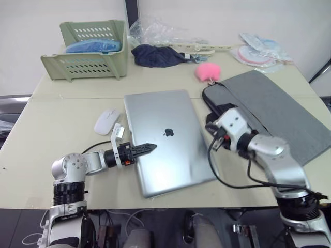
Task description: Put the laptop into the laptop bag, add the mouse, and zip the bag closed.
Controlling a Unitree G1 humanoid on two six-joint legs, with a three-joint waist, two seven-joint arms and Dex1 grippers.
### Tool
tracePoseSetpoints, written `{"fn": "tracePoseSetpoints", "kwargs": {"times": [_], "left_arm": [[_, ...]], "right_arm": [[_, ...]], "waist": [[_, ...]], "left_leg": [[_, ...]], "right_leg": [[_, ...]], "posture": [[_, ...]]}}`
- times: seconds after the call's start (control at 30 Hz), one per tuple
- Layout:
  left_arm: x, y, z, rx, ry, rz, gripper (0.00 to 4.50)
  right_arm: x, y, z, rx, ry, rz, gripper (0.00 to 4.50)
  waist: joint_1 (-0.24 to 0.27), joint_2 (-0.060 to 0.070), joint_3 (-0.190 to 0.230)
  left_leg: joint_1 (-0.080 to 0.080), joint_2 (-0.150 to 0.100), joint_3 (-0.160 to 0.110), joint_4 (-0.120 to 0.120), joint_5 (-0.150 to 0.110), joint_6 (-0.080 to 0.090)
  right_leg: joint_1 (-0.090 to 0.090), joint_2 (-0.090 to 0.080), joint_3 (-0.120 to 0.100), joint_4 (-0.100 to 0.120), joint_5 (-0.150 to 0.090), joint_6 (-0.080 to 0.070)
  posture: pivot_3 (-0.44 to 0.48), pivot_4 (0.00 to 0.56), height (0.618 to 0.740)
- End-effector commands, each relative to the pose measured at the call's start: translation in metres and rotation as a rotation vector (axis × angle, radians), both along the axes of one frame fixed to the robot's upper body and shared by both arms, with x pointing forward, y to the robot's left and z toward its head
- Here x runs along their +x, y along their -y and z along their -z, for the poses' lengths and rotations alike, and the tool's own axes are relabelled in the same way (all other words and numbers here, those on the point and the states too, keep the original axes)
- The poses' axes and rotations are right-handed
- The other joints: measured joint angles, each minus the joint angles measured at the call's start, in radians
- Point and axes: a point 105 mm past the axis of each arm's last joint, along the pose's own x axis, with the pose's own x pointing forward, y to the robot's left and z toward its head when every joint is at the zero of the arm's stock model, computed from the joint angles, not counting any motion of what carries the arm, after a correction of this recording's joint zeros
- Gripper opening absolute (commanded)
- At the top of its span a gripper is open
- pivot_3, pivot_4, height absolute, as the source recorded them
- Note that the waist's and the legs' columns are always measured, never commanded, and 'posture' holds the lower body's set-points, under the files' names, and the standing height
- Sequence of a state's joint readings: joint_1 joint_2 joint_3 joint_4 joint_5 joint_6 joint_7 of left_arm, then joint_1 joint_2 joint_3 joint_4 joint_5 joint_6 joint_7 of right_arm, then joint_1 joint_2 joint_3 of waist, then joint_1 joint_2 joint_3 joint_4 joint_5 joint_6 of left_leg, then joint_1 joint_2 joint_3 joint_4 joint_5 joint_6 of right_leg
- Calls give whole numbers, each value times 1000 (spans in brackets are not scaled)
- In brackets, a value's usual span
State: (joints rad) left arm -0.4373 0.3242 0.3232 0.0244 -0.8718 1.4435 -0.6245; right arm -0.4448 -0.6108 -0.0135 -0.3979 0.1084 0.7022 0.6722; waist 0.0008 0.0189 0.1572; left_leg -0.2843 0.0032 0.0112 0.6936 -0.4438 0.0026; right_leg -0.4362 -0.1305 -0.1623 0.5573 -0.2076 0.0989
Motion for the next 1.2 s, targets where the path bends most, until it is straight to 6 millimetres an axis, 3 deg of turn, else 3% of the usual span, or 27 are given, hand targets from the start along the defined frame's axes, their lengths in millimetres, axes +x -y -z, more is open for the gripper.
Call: {"fn": "tracePoseSetpoints", "kwargs": {"times": [0.03,0.13,0.23,0.5,0.8,1.2], "left_arm": [[-12,-4,-2,81,21,-29,490],[-20,-6,-4,83,19,-56,490],[-22,-9,-4,90,21,-84,486],[-21,-8,-7,86,28,-115,486],[-21,-2,-5,76,23,-112,486],[-22,2,-5,75,25,-109,486]], "right_arm": [[0,19,-28,6,77,95,0],[2,38,-33,-54,107,162,0],[2,42,-31,-62,96,173,935],[8,53,-17,-110,84,205,4463],[22,76,2,-167,110,316,4463],[30,71,16,-133,90,306,4463]], "waist": [[-1,-1,0],[0,-2,2],[-1,-3,3],[-1,-3,3],[0,-4,3],[0,-4,3]], "left_leg": [[0,0,0,0,0,0],[0,0,1,0,0,0],[0,0,1,0,0,0],[0,0,2,0,0,0],[0,0,3,1,0,0],[0,0,2,2,0,0]], "right_leg": [[0,0,0,0,0,0],[0,0,1,0,0,0],[0,0,1,0,0,0],[0,0,2,1,0,1],[0,0,2,1,0,1],[1,0,2,1,0,1]], "posture": [[0,150,740],[0,150,740],[0,150,740],[0,150,740],[0,150,740],[0,150,740]]}}
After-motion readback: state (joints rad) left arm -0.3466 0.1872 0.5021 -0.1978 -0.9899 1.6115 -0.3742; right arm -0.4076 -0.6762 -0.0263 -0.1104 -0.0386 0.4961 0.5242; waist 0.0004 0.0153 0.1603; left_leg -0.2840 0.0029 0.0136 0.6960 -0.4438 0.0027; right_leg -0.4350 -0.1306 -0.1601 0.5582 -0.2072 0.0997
